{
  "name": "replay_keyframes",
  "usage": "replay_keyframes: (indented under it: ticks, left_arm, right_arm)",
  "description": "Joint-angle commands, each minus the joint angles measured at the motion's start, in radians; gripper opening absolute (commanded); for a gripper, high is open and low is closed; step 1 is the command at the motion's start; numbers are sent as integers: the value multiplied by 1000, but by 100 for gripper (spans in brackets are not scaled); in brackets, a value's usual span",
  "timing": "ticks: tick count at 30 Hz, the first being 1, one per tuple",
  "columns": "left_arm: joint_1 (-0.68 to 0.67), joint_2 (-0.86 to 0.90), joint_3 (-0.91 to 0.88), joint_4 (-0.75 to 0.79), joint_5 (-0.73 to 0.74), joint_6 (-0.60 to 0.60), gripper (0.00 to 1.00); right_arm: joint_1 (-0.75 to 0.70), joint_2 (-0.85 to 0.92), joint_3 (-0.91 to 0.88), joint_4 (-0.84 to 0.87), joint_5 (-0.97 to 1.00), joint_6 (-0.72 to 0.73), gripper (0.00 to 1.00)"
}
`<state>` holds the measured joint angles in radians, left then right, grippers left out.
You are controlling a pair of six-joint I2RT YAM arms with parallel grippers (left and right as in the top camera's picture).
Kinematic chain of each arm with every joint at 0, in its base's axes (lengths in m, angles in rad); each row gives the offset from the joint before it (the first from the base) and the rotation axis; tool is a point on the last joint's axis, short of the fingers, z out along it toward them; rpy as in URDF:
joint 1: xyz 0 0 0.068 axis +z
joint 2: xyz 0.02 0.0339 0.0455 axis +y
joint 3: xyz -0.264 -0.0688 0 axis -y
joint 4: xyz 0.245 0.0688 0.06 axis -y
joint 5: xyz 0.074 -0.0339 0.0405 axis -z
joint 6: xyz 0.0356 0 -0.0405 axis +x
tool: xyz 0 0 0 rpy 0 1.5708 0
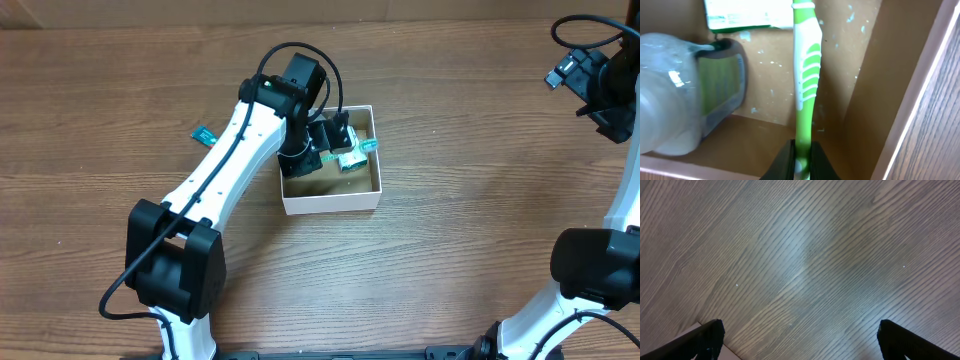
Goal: Pack container
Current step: 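Lower the toothbrush into the box and open the left gripper, then raise the left gripper out of the box and move left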
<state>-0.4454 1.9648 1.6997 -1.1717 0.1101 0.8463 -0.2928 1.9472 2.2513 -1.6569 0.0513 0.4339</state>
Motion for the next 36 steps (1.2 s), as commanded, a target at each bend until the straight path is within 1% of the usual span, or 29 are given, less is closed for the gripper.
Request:
replay_keyframes:
  ticks: [1,6,8,10,13,15,16,20,23,25,26,27,28,29,31,32,34,36]
  left_arm:
    - [-6,-3,-40,5,21,52,4]
    - [-6,-3,-50,16,19,51,4]
    - [-6,-3,-50,17,13,50,11]
    - [-6,-3,-50,17,13,47,21]
    - [-8,-3,-48,17,13,47,30]
    - [-10,-3,-43,18,14,35,43]
    - [-13,-3,-31,17,13,13,47]
    - [-15,-6,41,-3,12,-47,49]
    - [-14,-21,145,-46,8,-119,49]
    - [-12,-35,222,-76,-16,-192,49]
    - [-11,-42,262,-89,-36,-242,54]
    - [-11,-51,310,-106,-60,-312,72]
    - [-10,-58,342,-119,-72,-357,85]
    - [-6,-66,395,-148,-87,-424,88]
    - [1,-79,471,-202,-83,-501,96]
    - [4,-85,514,-236,-79,-558,100]
    - [8,-103,574,-292,-37,-640,100]
    - [8,-126,591,-307,14,-676,100]
  right_arm:
    - [5,-11,7,6,-4,5,100]
    - [5,-11,7,6,-4,5,100]
    - [5,-11,7,6,-4,5,100]
    - [5,-11,7,6,-4,5,100]
    - [5,-11,7,6,-4,5,100]
    - [5,-11,7,6,-4,5,100]
    - [5,-11,7,6,-4,5,100]
    - [5,-11,7,6,-4,5,100]
    - [5,-11,7,6,-4,5,100]
    - [5,-11,7,6,-4,5,100]
    - [5,-11,7,6,-4,5,100]
    - [5,-11,7,6,-4,5,100]
    - [5,-11,7,6,-4,5,100]
    - [5,-11,7,6,-4,5,100]
    - [5,-11,7,6,-4,5,100]
    - [5,-11,7,6,-4,5,100]
    - [5,-11,7,6,-4,5,100]
    - [5,-11,7,6,-4,5,100]
